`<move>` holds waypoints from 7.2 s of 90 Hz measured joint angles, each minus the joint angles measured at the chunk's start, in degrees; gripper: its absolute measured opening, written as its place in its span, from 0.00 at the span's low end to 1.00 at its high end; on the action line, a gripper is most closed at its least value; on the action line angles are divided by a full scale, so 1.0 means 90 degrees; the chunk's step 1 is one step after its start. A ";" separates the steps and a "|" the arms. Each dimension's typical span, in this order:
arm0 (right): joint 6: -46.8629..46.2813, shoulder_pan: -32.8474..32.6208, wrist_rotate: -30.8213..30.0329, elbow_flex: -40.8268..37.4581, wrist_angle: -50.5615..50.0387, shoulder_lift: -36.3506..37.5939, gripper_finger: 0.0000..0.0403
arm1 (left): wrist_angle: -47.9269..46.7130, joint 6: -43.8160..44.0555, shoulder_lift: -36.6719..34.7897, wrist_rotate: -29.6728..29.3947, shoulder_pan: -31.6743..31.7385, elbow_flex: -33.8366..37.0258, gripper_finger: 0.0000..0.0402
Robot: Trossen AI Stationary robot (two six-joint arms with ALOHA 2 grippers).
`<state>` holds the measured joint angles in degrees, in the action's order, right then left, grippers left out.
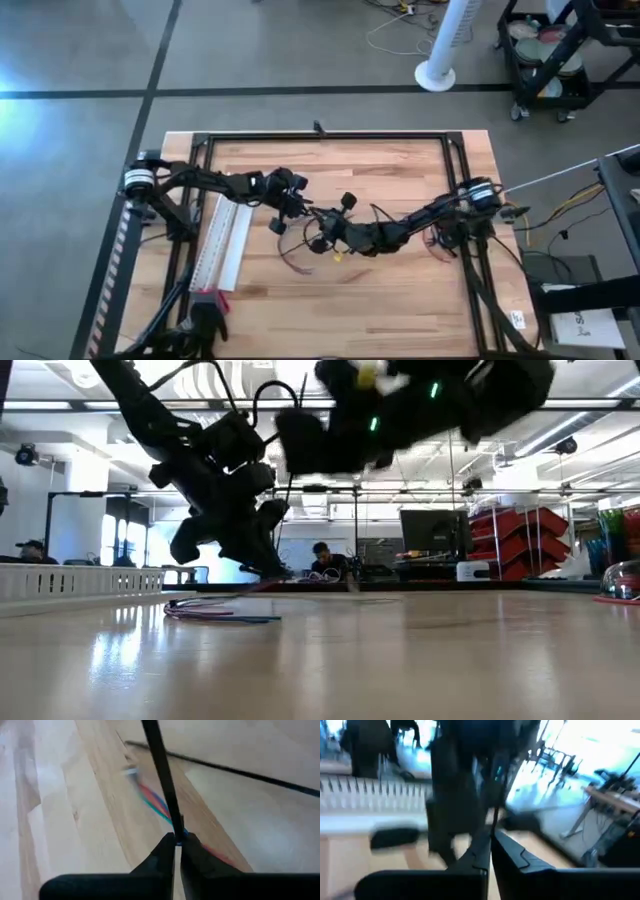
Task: Ziptie cables
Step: Wrap the cable wires using black ziptie
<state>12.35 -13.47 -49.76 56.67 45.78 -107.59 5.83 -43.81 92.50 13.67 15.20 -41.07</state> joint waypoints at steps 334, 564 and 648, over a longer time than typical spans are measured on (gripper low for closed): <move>-0.1885 0.2557 0.6000 -0.2577 -0.1129 0.0371 0.00 | 0.2451 0.2916 0.1064 -0.0826 -0.0498 -0.1196 0.00; -0.1800 0.2470 0.6007 -0.2587 -0.1384 0.1032 0.00 | 0.2587 0.3809 0.1528 -0.0207 -0.0553 -0.1165 0.14; -0.1963 0.2470 0.6072 -0.2579 -0.1143 0.1039 0.01 | 0.2794 0.3593 0.1546 -0.0454 -0.0602 -0.1172 0.00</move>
<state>-5.32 8.75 4.89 33.45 35.49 -98.24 30.98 -11.48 106.41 9.58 9.78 -51.62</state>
